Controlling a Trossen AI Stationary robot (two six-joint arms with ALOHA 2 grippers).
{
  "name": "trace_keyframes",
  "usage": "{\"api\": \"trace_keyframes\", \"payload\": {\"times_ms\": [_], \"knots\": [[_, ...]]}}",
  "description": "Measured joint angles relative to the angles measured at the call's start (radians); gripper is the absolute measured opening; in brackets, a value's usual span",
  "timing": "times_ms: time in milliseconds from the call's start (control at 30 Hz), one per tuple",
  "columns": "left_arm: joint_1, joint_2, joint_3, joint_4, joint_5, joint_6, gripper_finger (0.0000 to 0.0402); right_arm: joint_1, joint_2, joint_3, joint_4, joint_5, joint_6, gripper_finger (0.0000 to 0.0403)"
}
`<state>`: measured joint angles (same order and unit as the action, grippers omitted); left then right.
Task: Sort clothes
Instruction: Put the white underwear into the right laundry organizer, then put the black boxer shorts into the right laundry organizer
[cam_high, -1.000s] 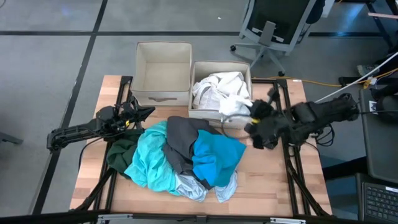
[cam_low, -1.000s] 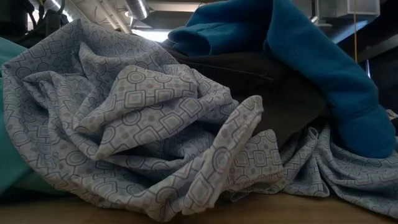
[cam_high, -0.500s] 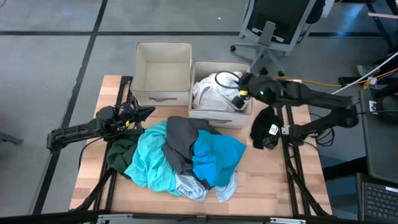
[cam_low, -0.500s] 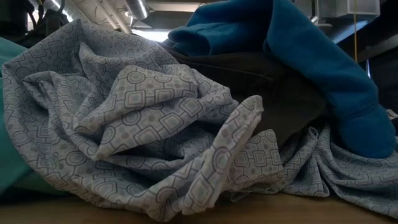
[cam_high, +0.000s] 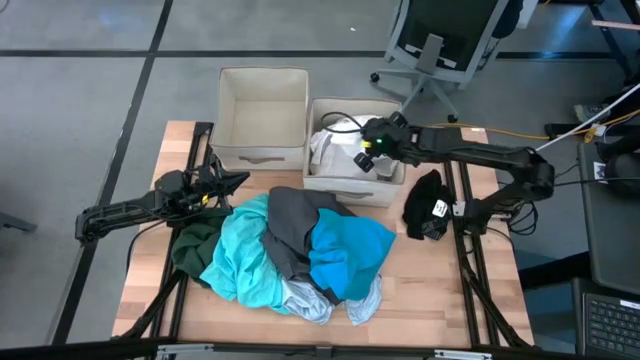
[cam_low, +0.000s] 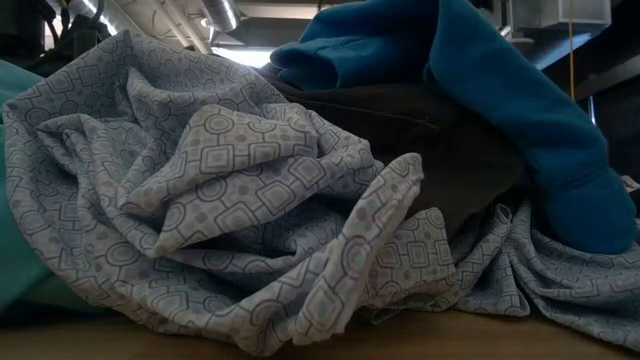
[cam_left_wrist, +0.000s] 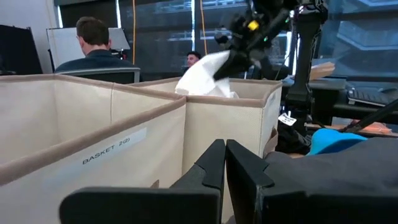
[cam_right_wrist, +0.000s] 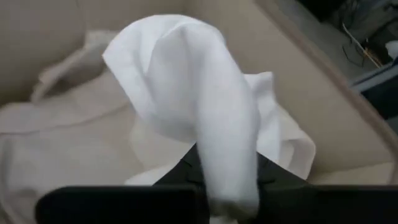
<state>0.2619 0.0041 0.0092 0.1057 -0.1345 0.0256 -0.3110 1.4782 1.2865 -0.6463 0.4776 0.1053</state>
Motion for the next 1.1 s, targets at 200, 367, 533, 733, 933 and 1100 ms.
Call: {"api": "trace_keyframes", "payload": {"times_ms": [200, 367, 533, 733, 933, 1100], "knots": [[0.000, 0.000, 0.000, -0.020, 0.000, -0.002, 0.0006, 0.000, 0.065, 0.000, -0.002, -0.046, -0.010, 0.0119], [0.000, 0.000, 0.000, -0.019, 0.000, -0.002, 0.0006, 0.003, 0.060, 0.012, -0.037, -0.054, -0.012, 0.0196], [0.000, 0.000, 0.000, -0.019, 0.000, -0.003, 0.0006, 0.023, 0.044, 0.122, -0.202, -0.052, 0.014, 0.0251], [0.000, 0.000, 0.000, -0.016, 0.000, -0.001, 0.0006, 0.103, 0.028, 0.285, -0.431, -0.038, 0.073, 0.0273], [0.000, 0.000, 0.000, -0.020, 0.000, -0.001, 0.0006, 0.205, -0.023, 0.347, -0.665, -0.016, 0.234, 0.0269], [0.000, 0.000, 0.000, -0.019, 0.000, -0.002, 0.0006, 0.282, -0.121, 0.303, -0.811, 0.032, 0.435, 0.0269]]}}
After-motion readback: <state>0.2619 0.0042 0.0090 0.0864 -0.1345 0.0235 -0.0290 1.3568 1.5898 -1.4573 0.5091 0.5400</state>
